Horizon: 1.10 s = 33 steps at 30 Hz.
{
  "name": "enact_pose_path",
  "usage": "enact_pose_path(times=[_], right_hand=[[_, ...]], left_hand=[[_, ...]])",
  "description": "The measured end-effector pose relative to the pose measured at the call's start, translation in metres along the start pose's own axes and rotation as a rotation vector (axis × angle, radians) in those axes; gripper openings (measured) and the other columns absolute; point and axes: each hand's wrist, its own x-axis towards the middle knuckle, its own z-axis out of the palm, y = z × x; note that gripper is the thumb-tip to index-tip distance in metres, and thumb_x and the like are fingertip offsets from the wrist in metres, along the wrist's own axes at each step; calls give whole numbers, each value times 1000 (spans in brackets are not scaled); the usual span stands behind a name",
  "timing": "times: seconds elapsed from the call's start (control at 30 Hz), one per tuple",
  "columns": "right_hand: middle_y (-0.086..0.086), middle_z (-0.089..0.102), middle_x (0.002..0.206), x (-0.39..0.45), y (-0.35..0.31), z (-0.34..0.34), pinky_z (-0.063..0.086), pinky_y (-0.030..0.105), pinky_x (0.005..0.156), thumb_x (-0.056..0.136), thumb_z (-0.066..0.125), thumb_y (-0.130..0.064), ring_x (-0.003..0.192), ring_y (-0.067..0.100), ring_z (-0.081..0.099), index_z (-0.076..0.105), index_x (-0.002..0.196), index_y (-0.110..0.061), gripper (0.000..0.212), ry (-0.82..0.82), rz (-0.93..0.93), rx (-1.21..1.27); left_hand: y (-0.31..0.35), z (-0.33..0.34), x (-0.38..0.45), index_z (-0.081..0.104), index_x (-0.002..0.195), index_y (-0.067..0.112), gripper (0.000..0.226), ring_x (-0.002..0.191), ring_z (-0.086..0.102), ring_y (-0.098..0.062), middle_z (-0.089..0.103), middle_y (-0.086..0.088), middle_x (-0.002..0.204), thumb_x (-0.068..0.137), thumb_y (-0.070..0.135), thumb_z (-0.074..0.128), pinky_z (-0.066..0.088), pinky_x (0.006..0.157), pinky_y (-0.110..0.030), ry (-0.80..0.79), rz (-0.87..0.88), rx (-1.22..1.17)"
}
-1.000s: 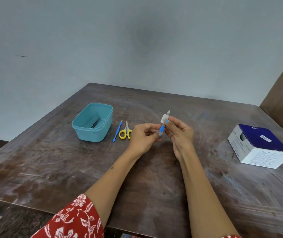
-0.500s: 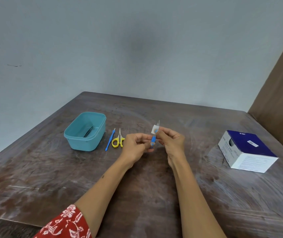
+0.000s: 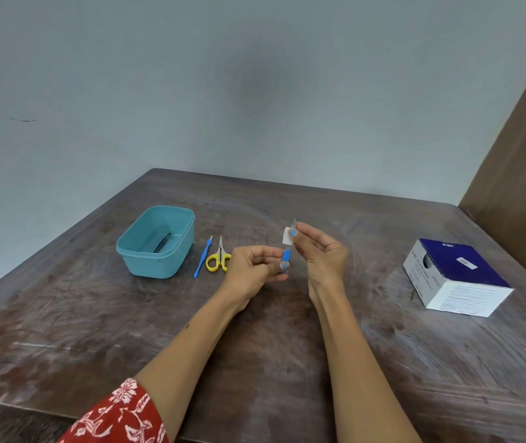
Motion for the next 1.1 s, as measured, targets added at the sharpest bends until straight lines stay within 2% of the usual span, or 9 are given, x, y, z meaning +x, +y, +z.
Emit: enact_pose_path(times=[0.23,0.37,0.6,0.77,0.93,1.0,1.1], right_hand=[[-6,73,68,-2,1,-1,52,13,62,75,73,4,70,5,71,71,82,-13,19,-53,-17,-111],[-5,74,70,-3,0,1,54,15,65,76,71,5,71,6,70,71,82,-15,21,-15,-26,-30],[-7,74,71,-3,2,1,57,20,73,77,73,1,75,7,71,71,83,-18,20,-34,-24,-108],[-3,73,68,-4,2,4,57,20,66,81,65,8,67,8,69,68,84,-10,18,48,46,79],[2,71,74,-4,2,7,57,21,63,82,65,7,63,7,68,68,88,-6,15,168,48,117],[5,69,78,-2,1,5,57,20,60,83,65,5,64,11,65,68,95,-1,14,251,-6,78],[2,70,86,1,3,2,55,19,63,85,65,-3,73,13,66,70,98,-10,15,278,-248,-226]], left_hand=[[0,-2,-2,68,83,5,18,66,66,-14,65,-14,76,77,-12,64,58,60,-23,70,16,13],[1,0,-3,67,83,3,18,59,67,-10,64,-14,73,78,-13,62,58,60,-24,30,5,-19],[1,-1,-3,69,81,8,21,69,67,-14,68,-12,77,77,-12,64,59,62,-24,103,22,-11],[2,0,-3,69,80,7,20,63,67,-11,67,-12,74,77,-12,64,58,61,-23,83,24,-33],[1,1,-3,68,81,5,18,59,67,-10,66,-13,73,77,-12,64,58,59,-22,71,15,1],[0,1,-2,67,80,3,17,57,66,-9,65,-14,72,76,-13,64,58,58,-23,75,5,1],[-1,2,-1,66,81,-2,14,54,65,-10,64,-14,71,75,-15,64,57,56,-22,102,-19,-16]])
